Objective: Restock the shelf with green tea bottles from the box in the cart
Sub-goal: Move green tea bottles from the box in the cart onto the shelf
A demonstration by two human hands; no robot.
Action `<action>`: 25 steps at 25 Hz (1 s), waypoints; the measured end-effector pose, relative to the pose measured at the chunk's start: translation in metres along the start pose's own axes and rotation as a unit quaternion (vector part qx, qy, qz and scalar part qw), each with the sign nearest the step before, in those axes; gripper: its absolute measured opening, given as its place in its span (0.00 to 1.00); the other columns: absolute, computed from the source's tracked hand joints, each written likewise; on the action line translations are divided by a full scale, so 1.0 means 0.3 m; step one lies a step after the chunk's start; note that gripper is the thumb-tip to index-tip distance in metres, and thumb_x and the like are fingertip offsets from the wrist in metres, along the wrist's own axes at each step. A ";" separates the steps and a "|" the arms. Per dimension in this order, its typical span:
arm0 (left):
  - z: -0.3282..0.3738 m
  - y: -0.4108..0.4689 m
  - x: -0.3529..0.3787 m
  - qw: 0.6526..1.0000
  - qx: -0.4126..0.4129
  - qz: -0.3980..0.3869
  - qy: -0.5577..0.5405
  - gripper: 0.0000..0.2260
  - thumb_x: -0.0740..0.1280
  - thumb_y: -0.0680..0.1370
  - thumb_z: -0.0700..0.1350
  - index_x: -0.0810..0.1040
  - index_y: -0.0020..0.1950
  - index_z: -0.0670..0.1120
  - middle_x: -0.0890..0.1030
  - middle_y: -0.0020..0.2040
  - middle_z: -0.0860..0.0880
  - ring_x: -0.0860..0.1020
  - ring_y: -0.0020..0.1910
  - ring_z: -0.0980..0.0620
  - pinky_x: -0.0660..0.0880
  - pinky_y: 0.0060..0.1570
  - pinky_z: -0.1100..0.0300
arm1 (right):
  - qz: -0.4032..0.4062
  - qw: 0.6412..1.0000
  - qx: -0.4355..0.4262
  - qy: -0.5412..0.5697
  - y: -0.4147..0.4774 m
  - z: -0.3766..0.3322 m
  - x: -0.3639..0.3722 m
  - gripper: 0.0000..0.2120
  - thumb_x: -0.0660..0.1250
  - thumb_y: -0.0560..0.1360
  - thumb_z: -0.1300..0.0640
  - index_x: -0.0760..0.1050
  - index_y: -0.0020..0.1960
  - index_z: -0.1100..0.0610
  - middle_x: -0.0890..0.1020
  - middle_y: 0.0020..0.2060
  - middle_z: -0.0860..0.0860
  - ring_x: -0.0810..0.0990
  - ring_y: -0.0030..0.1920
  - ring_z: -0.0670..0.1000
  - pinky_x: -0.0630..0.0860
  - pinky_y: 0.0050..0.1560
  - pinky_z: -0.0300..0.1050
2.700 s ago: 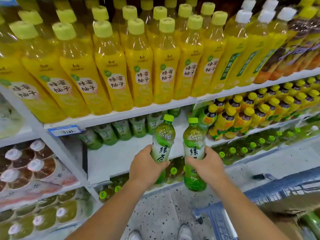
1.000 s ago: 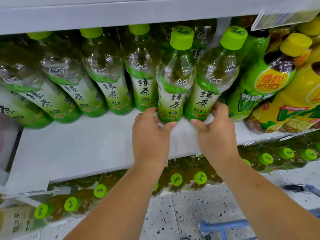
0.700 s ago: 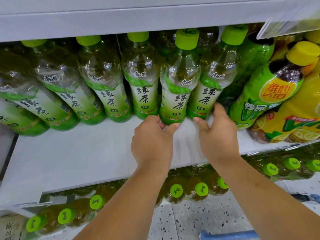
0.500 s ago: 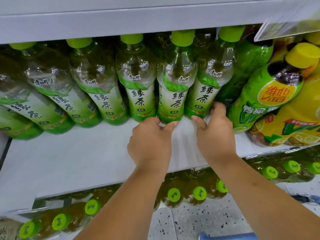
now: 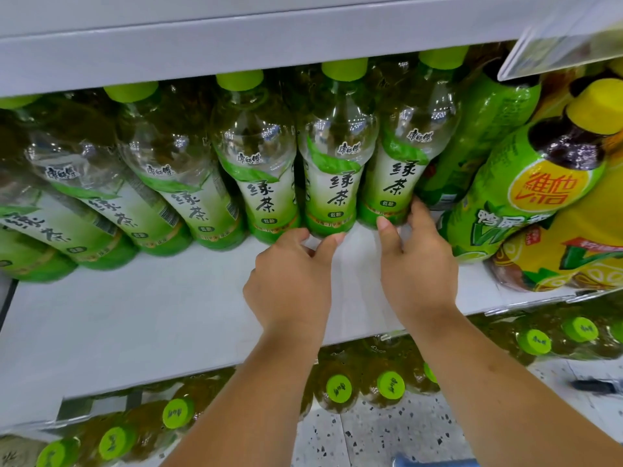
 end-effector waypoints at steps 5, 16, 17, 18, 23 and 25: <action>-0.010 -0.012 0.013 0.999 0.029 0.022 0.013 0.19 0.63 0.76 0.69 0.80 0.57 0.57 0.84 0.44 0.55 0.81 0.47 0.47 0.69 0.38 0.57 | -0.013 0.999 0.034 0.016 0.012 0.022 0.017 0.25 0.61 0.83 0.45 0.63 0.76 0.54 0.80 0.67 0.52 0.78 0.65 0.59 0.73 0.56 0.50; 0.005 -0.024 0.000 0.999 0.027 0.007 0.019 0.18 0.62 0.77 0.68 0.79 0.54 0.57 0.82 0.40 0.56 0.79 0.43 0.49 0.67 0.36 0.57 | -0.020 0.999 0.021 -0.015 0.014 0.012 0.008 0.25 0.58 0.83 0.45 0.63 0.78 0.50 0.81 0.65 0.54 0.79 0.61 0.62 0.74 0.54 0.51; 0.006 -0.025 -0.003 1.000 0.027 0.004 0.015 0.17 0.63 0.78 0.67 0.79 0.55 0.56 0.81 0.39 0.56 0.77 0.42 0.50 0.66 0.36 0.58 | -0.019 1.000 0.018 -0.007 0.011 0.008 0.007 0.25 0.58 0.83 0.44 0.63 0.78 0.50 0.80 0.66 0.53 0.80 0.60 0.62 0.76 0.55 0.51; 0.006 -0.025 -0.006 1.000 0.026 -0.001 0.011 0.17 0.63 0.78 0.66 0.79 0.56 0.56 0.80 0.38 0.57 0.74 0.40 0.51 0.64 0.36 0.58 | -0.018 1.000 0.014 0.009 0.006 0.002 0.005 0.26 0.58 0.82 0.42 0.63 0.78 0.49 0.80 0.67 0.51 0.81 0.59 0.62 0.78 0.56 0.53; 0.000 -0.024 -0.010 0.996 0.034 -0.076 -0.030 0.19 0.63 0.81 0.60 0.75 0.68 0.53 0.78 0.41 0.59 0.74 0.46 0.53 0.68 0.43 0.57 | -0.044 0.993 0.043 0.101 -0.042 0.005 -0.008 0.28 0.59 0.78 0.38 0.65 0.75 0.47 0.77 0.68 0.45 0.83 0.57 0.60 0.80 0.57 0.62; -0.001 -0.032 -0.018 0.989 0.053 -0.125 -0.060 0.24 0.64 0.80 0.59 0.71 0.74 0.52 0.80 0.52 0.58 0.77 0.53 0.53 0.73 0.49 0.56 | -0.043 0.984 0.084 0.152 -0.072 0.020 -0.022 0.22 0.63 0.81 0.45 0.67 0.73 0.47 0.79 0.63 0.44 0.83 0.54 0.56 0.81 0.56 0.58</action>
Point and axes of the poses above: each hand's wrist, its own y-axis towards the middle knuckle, its own x-axis out of the palm, z = x × y, the point moved 6 cm from there along y, towards the middle knuckle
